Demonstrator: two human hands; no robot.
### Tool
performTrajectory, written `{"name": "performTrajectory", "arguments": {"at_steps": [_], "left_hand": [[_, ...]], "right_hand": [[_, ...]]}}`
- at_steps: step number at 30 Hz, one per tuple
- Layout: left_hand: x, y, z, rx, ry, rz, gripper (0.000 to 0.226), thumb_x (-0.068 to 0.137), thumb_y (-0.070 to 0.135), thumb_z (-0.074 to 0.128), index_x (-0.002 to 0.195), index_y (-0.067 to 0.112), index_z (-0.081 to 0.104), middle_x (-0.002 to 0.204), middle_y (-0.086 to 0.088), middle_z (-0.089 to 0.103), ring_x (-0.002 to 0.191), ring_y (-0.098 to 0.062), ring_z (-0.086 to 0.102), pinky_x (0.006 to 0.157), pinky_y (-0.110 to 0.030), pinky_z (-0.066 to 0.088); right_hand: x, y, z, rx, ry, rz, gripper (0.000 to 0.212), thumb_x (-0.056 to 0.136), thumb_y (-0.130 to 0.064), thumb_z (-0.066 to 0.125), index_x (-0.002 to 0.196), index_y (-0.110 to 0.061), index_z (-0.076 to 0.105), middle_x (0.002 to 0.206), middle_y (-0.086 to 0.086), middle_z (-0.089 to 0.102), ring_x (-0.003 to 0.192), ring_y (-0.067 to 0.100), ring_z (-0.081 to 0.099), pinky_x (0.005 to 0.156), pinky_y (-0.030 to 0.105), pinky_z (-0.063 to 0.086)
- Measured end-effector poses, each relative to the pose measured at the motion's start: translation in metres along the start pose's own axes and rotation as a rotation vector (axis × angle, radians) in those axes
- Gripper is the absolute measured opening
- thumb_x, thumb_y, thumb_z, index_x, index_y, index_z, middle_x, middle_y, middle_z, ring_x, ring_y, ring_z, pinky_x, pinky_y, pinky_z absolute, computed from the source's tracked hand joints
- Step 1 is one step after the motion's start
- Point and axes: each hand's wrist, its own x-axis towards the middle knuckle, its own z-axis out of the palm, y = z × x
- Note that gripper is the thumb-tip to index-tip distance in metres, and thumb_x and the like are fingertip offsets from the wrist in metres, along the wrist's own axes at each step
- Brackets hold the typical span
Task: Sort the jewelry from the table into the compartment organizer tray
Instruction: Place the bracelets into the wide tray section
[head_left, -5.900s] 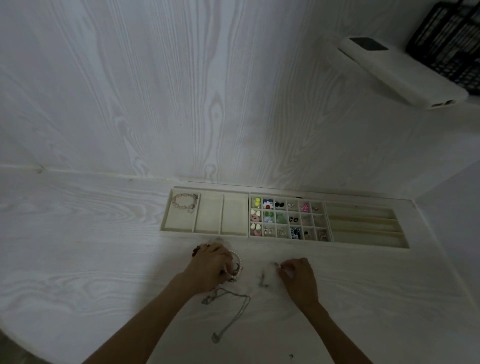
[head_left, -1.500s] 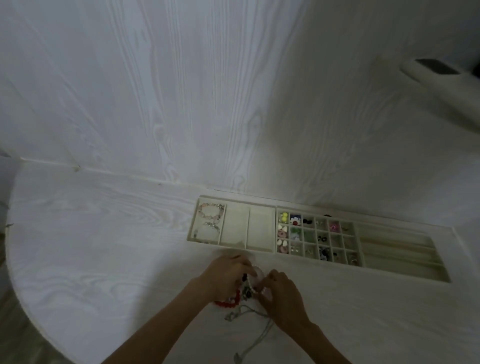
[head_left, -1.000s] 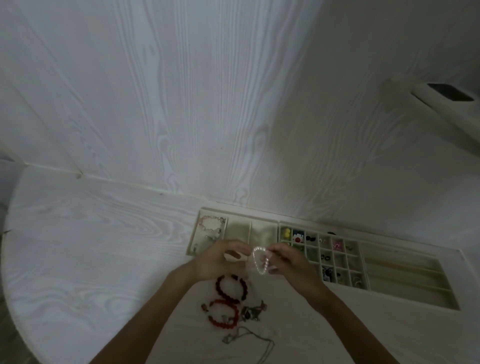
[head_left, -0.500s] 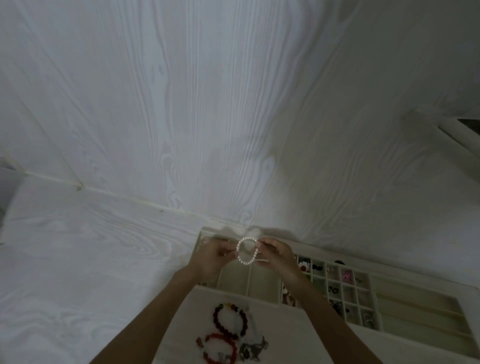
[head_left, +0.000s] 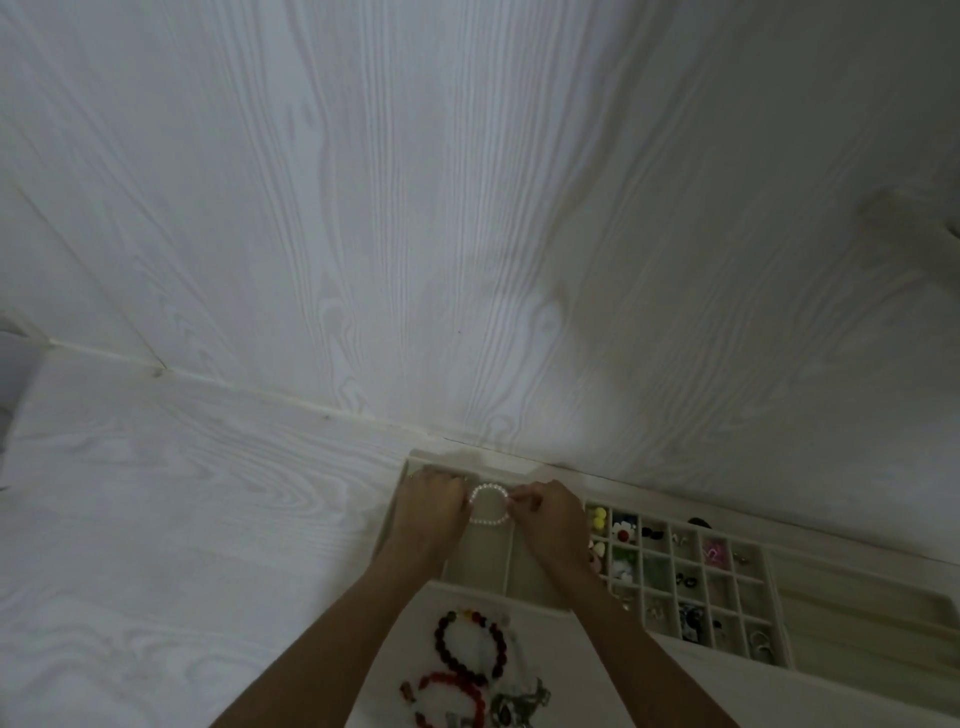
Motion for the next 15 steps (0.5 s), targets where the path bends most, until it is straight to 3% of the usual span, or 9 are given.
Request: {"name": "performTrajectory", "arguments": {"at_steps": [2, 4, 5, 7, 9, 11, 13, 15], "left_hand": [[0.002, -0.002, 0.006, 0.059, -0.002, 0.047, 0.024, 0.094, 0.026, 0.045, 0.102, 0.016, 0.065, 0.110, -0.003, 0.067, 0.103, -0.021, 0.060, 0.084, -0.030, 0.041], [0.000, -0.003, 0.007, 0.091, 0.037, 0.076, 0.018, 0.085, 0.028, 0.060, 0.098, 0.018, 0.068, 0.101, -0.001, 0.070, 0.096, -0.021, 0.063, 0.080, -0.031, 0.045], [-0.002, -0.005, 0.009, 0.094, 0.063, 0.105, 0.020, 0.073, 0.027, 0.073, 0.091, 0.018, 0.070, 0.090, 0.000, 0.071, 0.086, -0.020, 0.065, 0.074, -0.030, 0.048], [-0.004, -0.008, 0.014, 0.090, 0.122, 0.215, 0.033, 0.048, 0.019, 0.086, 0.078, 0.019, 0.071, 0.076, 0.002, 0.069, 0.072, -0.020, 0.065, 0.064, -0.028, 0.050], [-0.008, -0.013, 0.015, 0.132, 0.138, 0.354, 0.031, 0.048, 0.015, 0.079, 0.078, 0.020, 0.073, 0.082, 0.003, 0.070, 0.080, -0.020, 0.066, 0.076, -0.032, 0.048], [-0.013, -0.019, 0.015, 0.191, 0.125, 0.475, 0.020, 0.062, 0.020, 0.060, 0.078, 0.021, 0.073, 0.087, 0.004, 0.071, 0.090, -0.019, 0.066, 0.092, -0.034, 0.038], [-0.015, -0.023, 0.013, 0.226, 0.043, 0.503, 0.032, 0.070, 0.025, 0.043, 0.079, 0.020, 0.073, 0.089, 0.003, 0.072, 0.096, -0.021, 0.065, 0.098, -0.037, 0.032], [-0.015, -0.023, 0.010, 0.265, -0.015, 0.495, 0.038, 0.070, 0.028, 0.039, 0.081, 0.019, 0.074, 0.092, 0.002, 0.073, 0.100, -0.021, 0.065, 0.101, -0.037, 0.031]], "right_hand": [[0.001, -0.001, -0.002, -0.058, 0.028, -0.072, 0.013, 0.083, -0.022, 0.068, 0.093, -0.018, 0.076, 0.091, -0.003, 0.069, 0.082, 0.013, 0.061, 0.054, 0.005, 0.028], [0.002, 0.000, -0.002, -0.060, 0.030, -0.139, 0.013, 0.083, -0.019, 0.063, 0.082, -0.020, 0.076, 0.081, -0.001, 0.069, 0.074, 0.013, 0.058, 0.054, 0.017, 0.036], [0.003, 0.003, -0.001, -0.075, 0.033, -0.163, 0.019, 0.084, -0.022, 0.056, 0.078, -0.021, 0.074, 0.078, 0.001, 0.068, 0.072, 0.015, 0.057, 0.056, 0.026, 0.039], [0.002, 0.011, 0.000, -0.234, 0.094, -0.291, 0.028, 0.082, -0.023, 0.045, 0.082, -0.020, 0.072, 0.079, 0.002, 0.066, 0.073, 0.020, 0.058, 0.061, 0.030, 0.043], [-0.002, 0.021, -0.003, -0.403, 0.151, -0.500, 0.024, 0.073, -0.008, 0.058, 0.088, -0.021, 0.071, 0.085, -0.001, 0.064, 0.080, 0.021, 0.059, 0.066, 0.032, 0.044], [-0.005, 0.029, -0.002, -0.507, 0.107, -0.647, 0.053, 0.053, 0.007, 0.070, 0.097, -0.023, 0.069, 0.102, 0.003, 0.066, 0.097, 0.027, 0.062, 0.083, 0.039, 0.048], [-0.005, 0.036, 0.001, -0.591, 0.075, -0.693, 0.068, 0.044, 0.008, 0.074, 0.104, -0.022, 0.069, 0.119, 0.011, 0.064, 0.111, 0.034, 0.060, 0.099, 0.048, 0.041], [-0.002, 0.039, 0.004, -0.635, 0.064, -0.709, 0.067, 0.044, 0.006, 0.077, 0.106, -0.021, 0.070, 0.124, 0.014, 0.061, 0.115, 0.036, 0.058, 0.102, 0.049, 0.029]]}}
